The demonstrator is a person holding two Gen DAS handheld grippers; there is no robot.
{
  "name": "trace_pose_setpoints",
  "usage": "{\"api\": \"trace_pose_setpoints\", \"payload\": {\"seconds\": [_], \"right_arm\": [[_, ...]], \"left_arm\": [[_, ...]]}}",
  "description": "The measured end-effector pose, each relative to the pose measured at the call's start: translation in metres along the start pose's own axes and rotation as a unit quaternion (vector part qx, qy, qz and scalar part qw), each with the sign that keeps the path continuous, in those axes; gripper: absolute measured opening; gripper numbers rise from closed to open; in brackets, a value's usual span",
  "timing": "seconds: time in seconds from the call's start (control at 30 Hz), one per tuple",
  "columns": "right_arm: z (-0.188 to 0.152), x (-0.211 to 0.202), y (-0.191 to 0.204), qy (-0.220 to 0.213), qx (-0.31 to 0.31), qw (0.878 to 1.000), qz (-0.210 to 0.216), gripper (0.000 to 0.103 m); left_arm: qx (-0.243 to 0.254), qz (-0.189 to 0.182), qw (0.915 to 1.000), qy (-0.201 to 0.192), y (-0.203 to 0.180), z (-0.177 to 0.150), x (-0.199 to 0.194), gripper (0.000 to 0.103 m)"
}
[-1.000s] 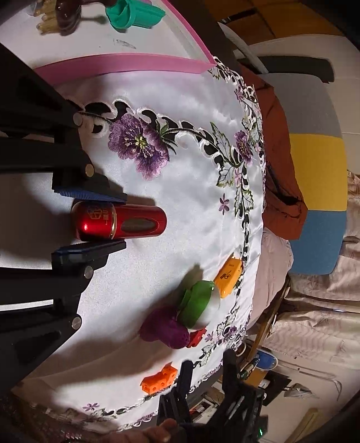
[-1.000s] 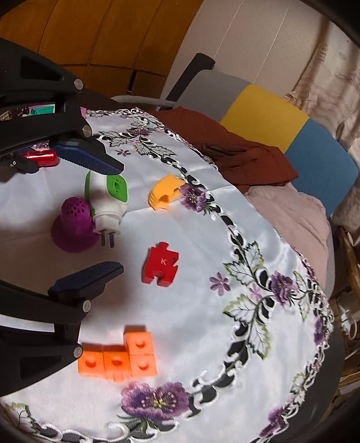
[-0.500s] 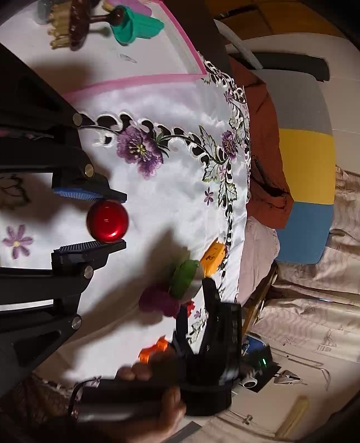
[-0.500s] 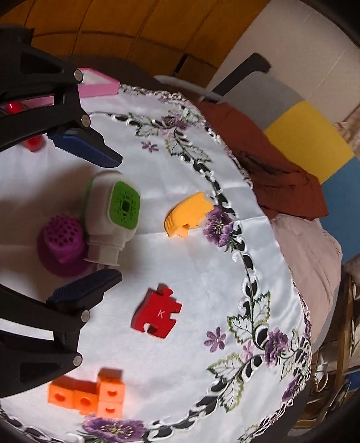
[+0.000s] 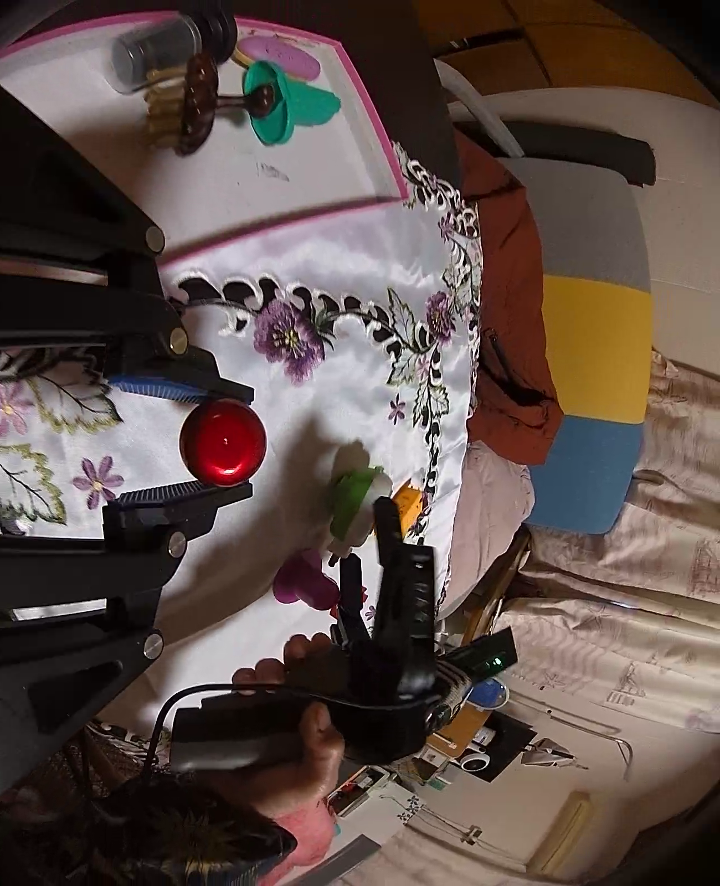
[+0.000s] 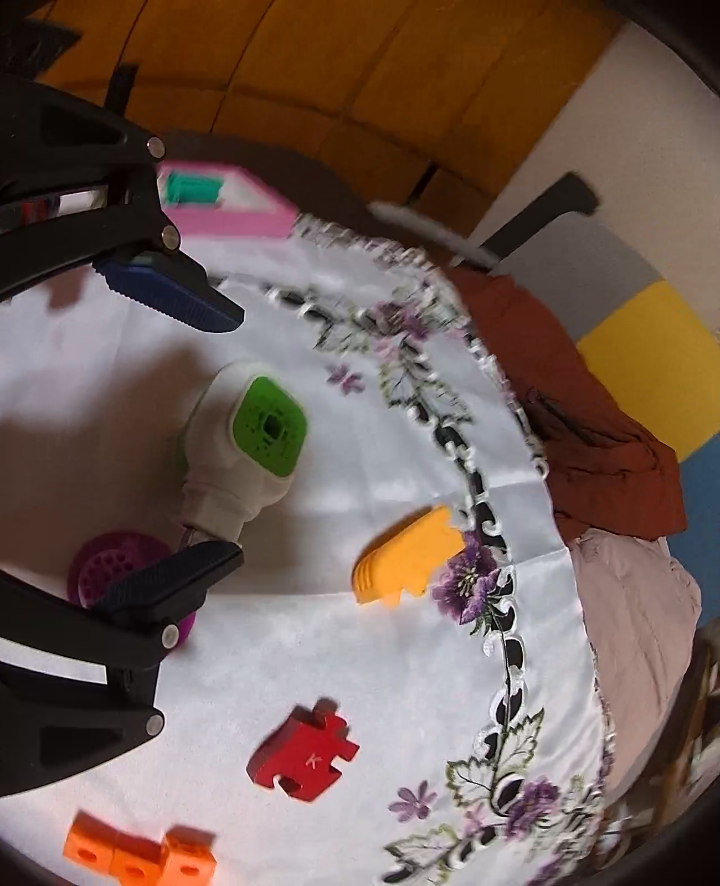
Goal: Organize rigid objects
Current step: 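Grasp the green-and-white plug with the right gripper while the left gripper holds the red tube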
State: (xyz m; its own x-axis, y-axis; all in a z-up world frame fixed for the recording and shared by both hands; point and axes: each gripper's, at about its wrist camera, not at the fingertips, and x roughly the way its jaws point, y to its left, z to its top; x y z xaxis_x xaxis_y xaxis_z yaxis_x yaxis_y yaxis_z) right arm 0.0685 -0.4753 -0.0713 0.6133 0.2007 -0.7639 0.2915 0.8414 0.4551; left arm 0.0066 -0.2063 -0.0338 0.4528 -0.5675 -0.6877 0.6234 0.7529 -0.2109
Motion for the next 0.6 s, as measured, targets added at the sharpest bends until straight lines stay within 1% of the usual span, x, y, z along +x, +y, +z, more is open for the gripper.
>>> {"api": "trace_pose_setpoints", "payload": {"seconds": [0.13, 0.2, 0.3, 0.37, 0.4, 0.43, 0.5, 0.53, 0.57, 0.6], "right_arm": [[-0.004, 0.005, 0.012, -0.008, -0.055, 0.997, -0.048, 0.079], [-0.006, 0.009, 0.022, -0.015, -0.098, 0.992, -0.076, 0.08], [-0.006, 0.019, 0.028, -0.013, -0.128, 0.986, -0.107, 0.08], [-0.006, 0.026, 0.028, -0.009, -0.132, 0.984, -0.12, 0.08], [-0.007, 0.029, 0.03, -0.015, -0.143, 0.98, -0.138, 0.08], [-0.007, 0.03, 0.033, -0.019, -0.15, 0.978, -0.146, 0.079], [-0.012, 0.033, 0.043, -0.024, -0.177, 0.972, -0.154, 0.069], [-0.015, 0.034, 0.049, -0.027, -0.194, 0.968, -0.157, 0.067], [-0.02, 0.035, 0.057, -0.03, -0.215, 0.963, -0.159, 0.06], [-0.026, 0.035, 0.066, -0.033, -0.241, 0.957, -0.161, 0.056]], "left_arm": [[-0.005, 0.004, 1.0, -0.006, 0.007, -0.001, -0.012, 0.026], [-0.007, 0.007, 0.9999, -0.01, 0.009, -0.002, -0.017, 0.026], [-0.008, 0.009, 0.9998, -0.015, 0.013, -0.001, -0.026, 0.026], [-0.007, 0.014, 0.9997, -0.018, 0.015, -0.001, -0.03, 0.026], [-0.009, 0.016, 0.9997, -0.018, 0.017, -0.002, -0.032, 0.026], [-0.01, 0.02, 0.9996, -0.018, 0.019, -0.002, -0.034, 0.026], [-0.015, 0.026, 0.9994, -0.017, 0.024, -0.003, -0.036, 0.026], [-0.019, 0.028, 0.9993, -0.017, 0.026, -0.004, -0.037, 0.026], [-0.022, 0.034, 0.999, -0.017, 0.029, -0.004, -0.039, 0.026], [-0.024, 0.037, 0.9988, -0.018, 0.032, -0.005, -0.04, 0.026]]}}
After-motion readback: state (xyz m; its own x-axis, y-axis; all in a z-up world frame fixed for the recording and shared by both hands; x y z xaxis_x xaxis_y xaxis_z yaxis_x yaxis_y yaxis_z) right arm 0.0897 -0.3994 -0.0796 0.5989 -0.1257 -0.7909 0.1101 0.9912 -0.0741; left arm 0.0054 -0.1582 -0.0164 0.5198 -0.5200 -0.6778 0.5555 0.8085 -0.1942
